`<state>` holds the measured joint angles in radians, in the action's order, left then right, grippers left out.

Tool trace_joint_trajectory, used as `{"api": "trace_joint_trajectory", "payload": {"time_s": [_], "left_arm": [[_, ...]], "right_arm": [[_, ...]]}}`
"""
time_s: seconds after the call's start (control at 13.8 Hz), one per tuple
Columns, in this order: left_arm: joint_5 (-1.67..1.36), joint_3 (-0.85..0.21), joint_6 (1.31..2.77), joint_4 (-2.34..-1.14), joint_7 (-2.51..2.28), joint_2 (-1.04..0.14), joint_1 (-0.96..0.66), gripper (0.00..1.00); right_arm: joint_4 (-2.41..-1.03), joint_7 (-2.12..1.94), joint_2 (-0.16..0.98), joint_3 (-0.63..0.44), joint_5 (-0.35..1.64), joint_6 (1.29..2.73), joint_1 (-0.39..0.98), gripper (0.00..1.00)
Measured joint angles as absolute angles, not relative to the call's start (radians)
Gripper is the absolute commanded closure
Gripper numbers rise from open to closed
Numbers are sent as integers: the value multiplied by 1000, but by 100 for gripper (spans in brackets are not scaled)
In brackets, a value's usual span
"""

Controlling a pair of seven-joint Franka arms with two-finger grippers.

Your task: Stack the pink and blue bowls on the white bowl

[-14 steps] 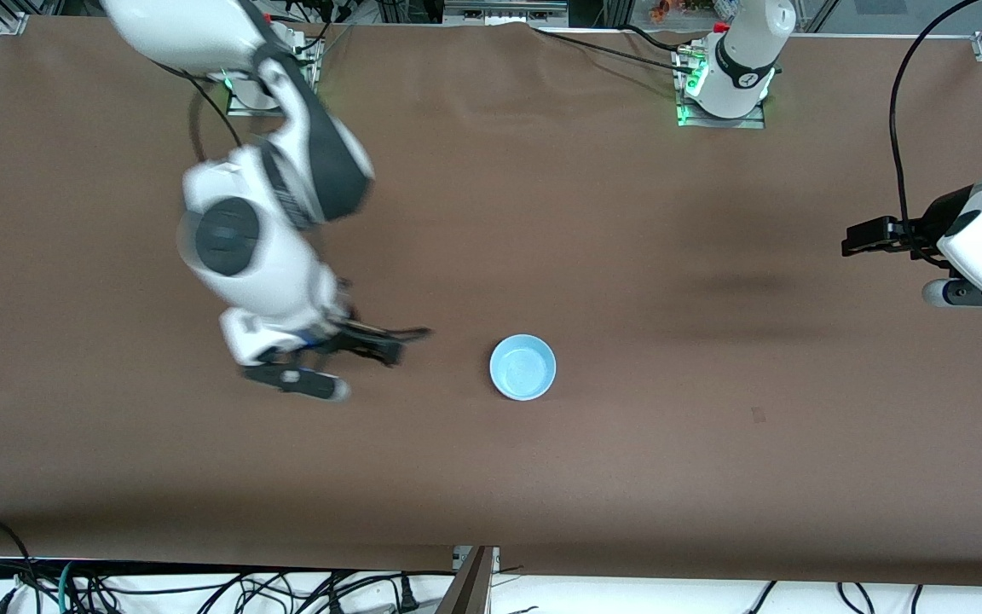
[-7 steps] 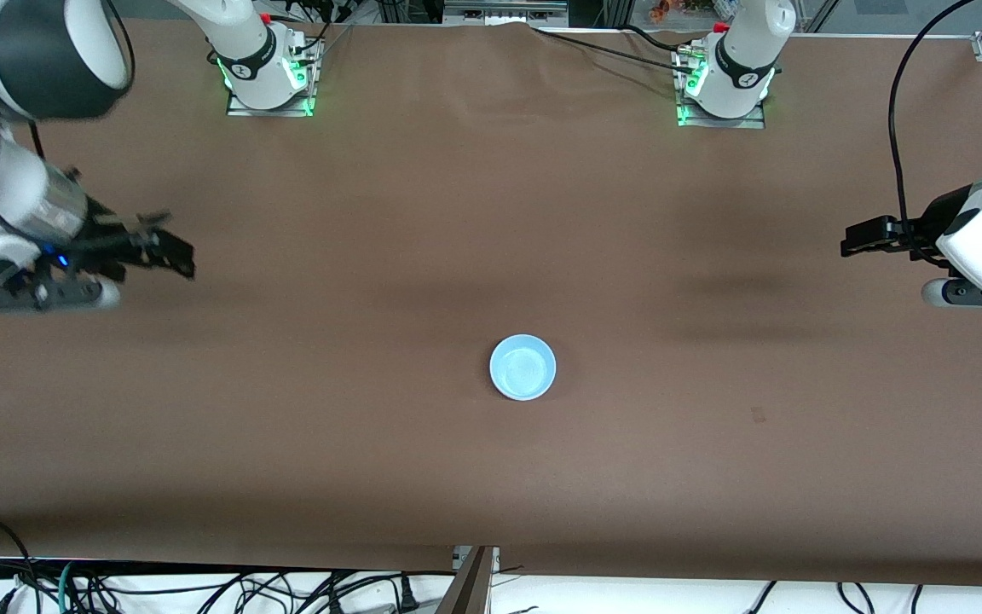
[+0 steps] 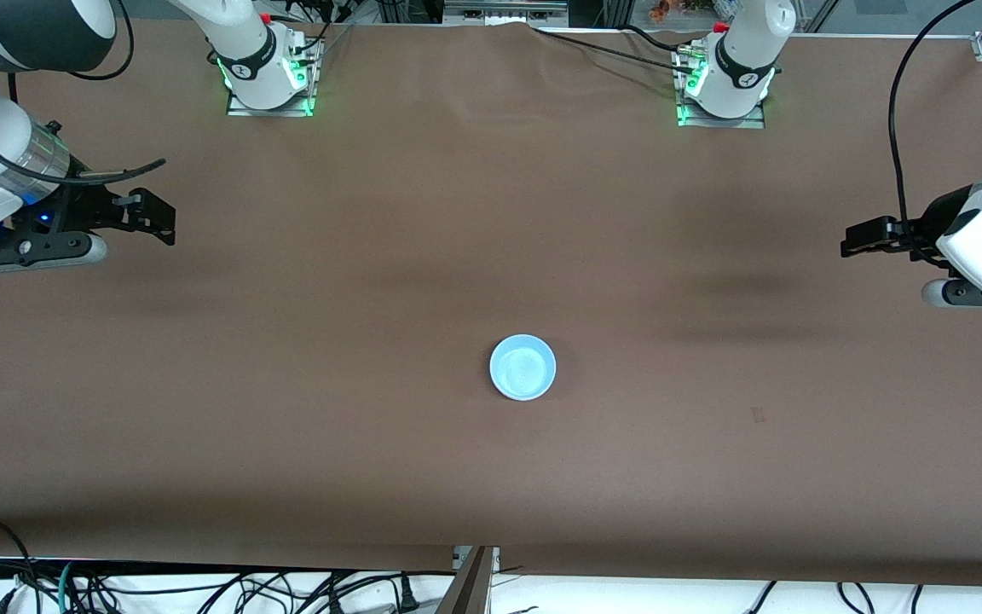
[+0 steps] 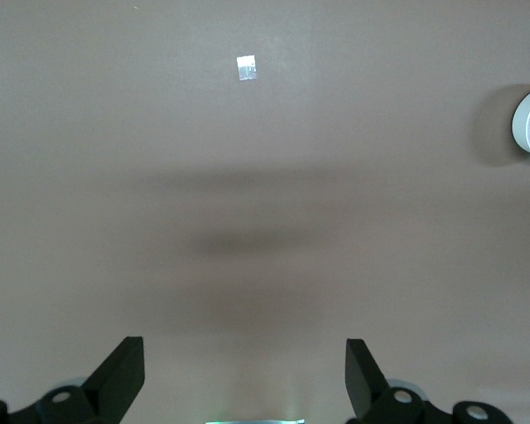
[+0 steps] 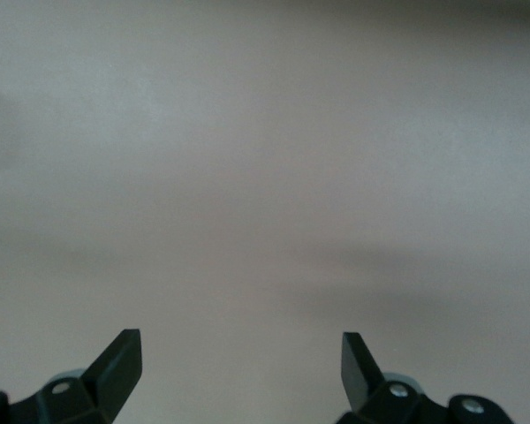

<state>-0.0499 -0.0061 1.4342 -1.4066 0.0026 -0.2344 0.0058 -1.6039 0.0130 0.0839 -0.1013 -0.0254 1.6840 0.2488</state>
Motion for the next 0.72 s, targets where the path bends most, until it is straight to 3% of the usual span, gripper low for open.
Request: {"api": "trace_joint_trajectory", "payload": {"time_s": [0.72], "left_arm": [[-50,-7,1435,-1402,3,-235,6,0]], "right_arm": [[-1596,13,85,-106,-28,1684,259,0]]}}
